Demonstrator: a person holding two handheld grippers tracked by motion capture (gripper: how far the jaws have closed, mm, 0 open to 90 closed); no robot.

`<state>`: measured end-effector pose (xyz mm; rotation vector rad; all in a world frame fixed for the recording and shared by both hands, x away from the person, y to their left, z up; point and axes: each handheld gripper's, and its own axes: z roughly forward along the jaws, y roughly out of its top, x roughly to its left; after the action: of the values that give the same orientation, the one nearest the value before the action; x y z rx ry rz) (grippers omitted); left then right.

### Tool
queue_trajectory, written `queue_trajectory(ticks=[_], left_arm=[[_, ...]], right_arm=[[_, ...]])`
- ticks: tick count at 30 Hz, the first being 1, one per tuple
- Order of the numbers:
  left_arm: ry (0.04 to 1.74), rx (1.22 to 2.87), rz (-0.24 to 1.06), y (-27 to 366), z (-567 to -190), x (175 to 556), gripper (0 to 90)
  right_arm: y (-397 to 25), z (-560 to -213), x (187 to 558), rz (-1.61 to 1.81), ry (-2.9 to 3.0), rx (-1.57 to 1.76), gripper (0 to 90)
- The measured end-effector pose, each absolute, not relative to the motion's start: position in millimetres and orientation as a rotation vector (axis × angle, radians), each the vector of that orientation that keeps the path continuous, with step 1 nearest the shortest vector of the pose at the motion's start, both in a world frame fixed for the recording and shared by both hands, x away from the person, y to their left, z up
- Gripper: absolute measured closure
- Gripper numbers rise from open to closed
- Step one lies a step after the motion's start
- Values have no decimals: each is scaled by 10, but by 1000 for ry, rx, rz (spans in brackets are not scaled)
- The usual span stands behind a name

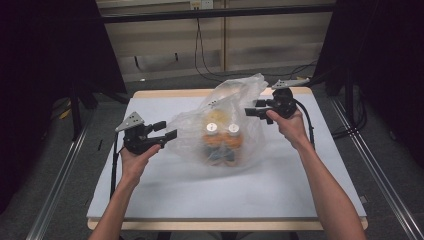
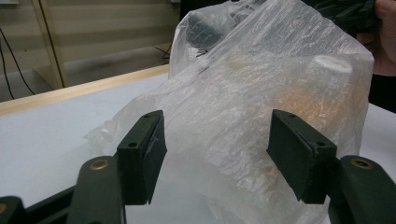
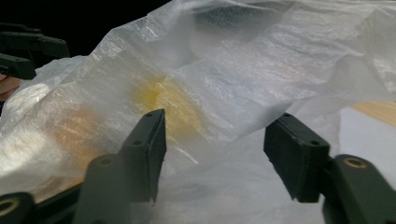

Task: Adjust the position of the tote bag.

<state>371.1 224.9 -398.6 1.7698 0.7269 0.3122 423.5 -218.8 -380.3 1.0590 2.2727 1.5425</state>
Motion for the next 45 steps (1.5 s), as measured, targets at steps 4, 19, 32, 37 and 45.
queue_trajectory(ticks=[4,19,32,37,45], left_arm=[[726,1773,319,2264,-3970,3693,364],[732,1803,278,2270,-4021,3678,251],[685,1803,177,2115,-4175,3792,524],[655,1774,224,2137,-4049,3722,771],[617,1734,267,2198,-3855,3635,840]], right_arm=[[-2093,-3817,4249,1540,2282,1032,704],[-2112,-3679,4123,1531,2222,1004,900],[-2126,-3579,4030,1508,2234,964,900],[-2131,-3557,4009,1509,2233,957,900],[-2226,-3408,3900,1550,2180,935,900]])
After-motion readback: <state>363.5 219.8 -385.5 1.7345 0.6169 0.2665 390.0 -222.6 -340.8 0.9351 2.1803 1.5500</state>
